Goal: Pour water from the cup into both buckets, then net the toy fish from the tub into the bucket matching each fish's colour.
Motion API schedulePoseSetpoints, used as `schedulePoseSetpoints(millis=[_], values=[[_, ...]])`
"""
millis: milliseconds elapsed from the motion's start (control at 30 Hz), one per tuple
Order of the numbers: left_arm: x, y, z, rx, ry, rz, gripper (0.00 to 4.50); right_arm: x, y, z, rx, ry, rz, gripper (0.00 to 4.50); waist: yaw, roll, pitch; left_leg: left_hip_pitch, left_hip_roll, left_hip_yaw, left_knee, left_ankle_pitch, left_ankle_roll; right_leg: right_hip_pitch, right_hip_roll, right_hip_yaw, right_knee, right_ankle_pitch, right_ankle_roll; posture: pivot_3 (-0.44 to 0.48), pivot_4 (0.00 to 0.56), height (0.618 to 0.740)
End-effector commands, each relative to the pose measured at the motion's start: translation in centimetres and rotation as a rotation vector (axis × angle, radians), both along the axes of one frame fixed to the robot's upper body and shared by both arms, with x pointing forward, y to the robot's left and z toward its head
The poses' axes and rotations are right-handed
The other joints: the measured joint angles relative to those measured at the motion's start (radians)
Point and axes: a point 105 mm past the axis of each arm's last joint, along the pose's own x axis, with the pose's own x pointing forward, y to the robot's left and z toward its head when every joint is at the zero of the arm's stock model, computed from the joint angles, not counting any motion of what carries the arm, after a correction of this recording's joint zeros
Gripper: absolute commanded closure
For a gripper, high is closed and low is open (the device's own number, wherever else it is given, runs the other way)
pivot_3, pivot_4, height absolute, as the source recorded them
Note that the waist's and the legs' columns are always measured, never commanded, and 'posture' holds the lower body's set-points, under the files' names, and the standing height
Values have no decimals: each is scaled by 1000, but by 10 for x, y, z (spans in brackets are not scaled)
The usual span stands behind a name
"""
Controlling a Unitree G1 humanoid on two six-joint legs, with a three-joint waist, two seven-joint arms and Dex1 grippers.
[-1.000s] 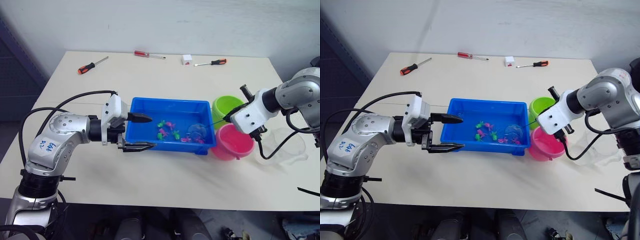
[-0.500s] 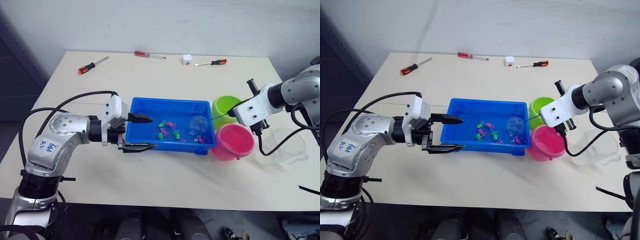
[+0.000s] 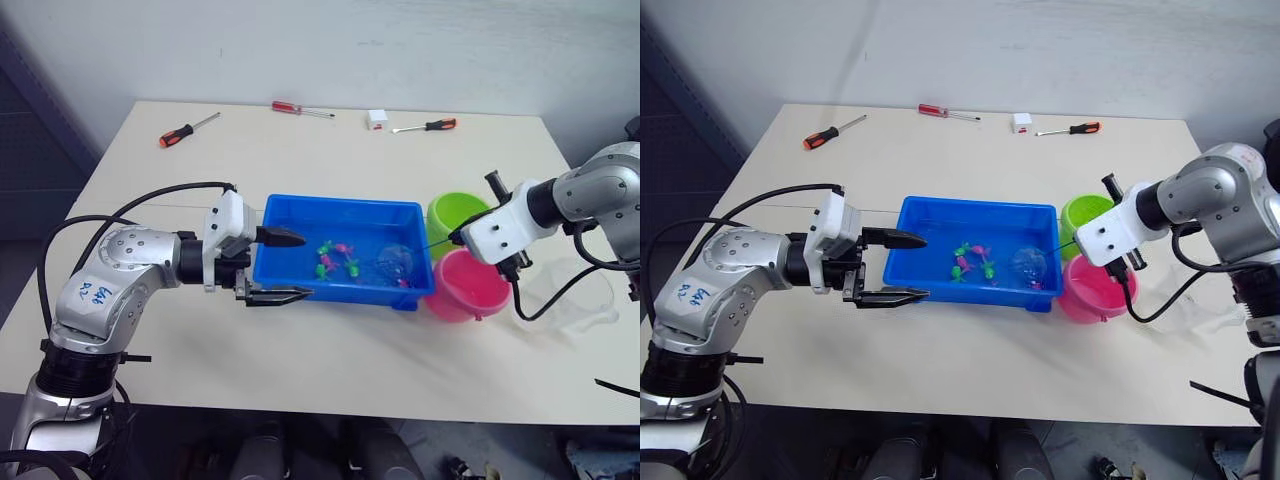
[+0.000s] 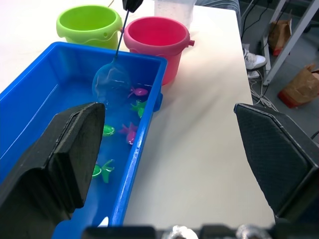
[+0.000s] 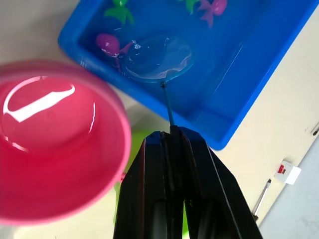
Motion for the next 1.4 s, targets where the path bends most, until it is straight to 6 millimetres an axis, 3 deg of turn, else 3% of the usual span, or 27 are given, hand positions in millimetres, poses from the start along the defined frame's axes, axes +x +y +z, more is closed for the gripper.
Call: schedulePoseSetpoints(millis=[33, 167, 367, 667, 967, 1167, 1400], values=[[-7, -3, 8, 3, -36, -31, 24, 4, 9, 26, 68, -117, 20, 4500, -4, 0, 0, 0, 0, 0, 0, 0, 0, 0, 0, 0, 0, 0, 0, 0, 150, 740], [-8, -3, 8, 3, -31, -36, 24, 5, 8, 38, 99, -123, 23, 4500, -6, 0, 0, 0, 0, 0, 0, 0, 0, 0, 0, 0, 1, 0, 0, 0, 150, 740], [-9, -2, 7, 7, -23, -40, 24, -5, 4, 35, 96, -8, 38, 4500, -5, 0, 0, 0, 0, 0, 0, 0, 0, 0, 0, 0, 0, 0, 0, 0, 150, 740], [-13, -1, 5, 17, 5, -37, 24, -17, 0, 14, 53, 126, 95, 4500, -8, 0, 0, 0, 0, 0, 0, 0, 0, 0, 0, 0, 0, 0, 0, 0, 150, 740], [-10, 1, 7, 31, 6, -30, 24, -2, 4, -7, 9, 60, 114, 4500, -8, 0, 0, 0, 0, 0, 0, 0, 0, 0, 0, 0, 0, 0, 0, 0, 150, 740], [-9, 0, 8, 32, 6, -26, 24, 27, 23, 13, 108, -132, 114, 4500, -14, 0, 0, 1, 0, 0, 0, 0, -1, 0, 1, 1, 2, 0, 0, 0, 150, 740], [-9, -1, 8, 29, 5, -26, 24, 26, 13, 26, 19, -166, 138, 4500, -6, 0, 0, 0, 0, 0, 0, 1, -1, -1, 0, 1, 2, 0, 0, 0, 150, 740]])
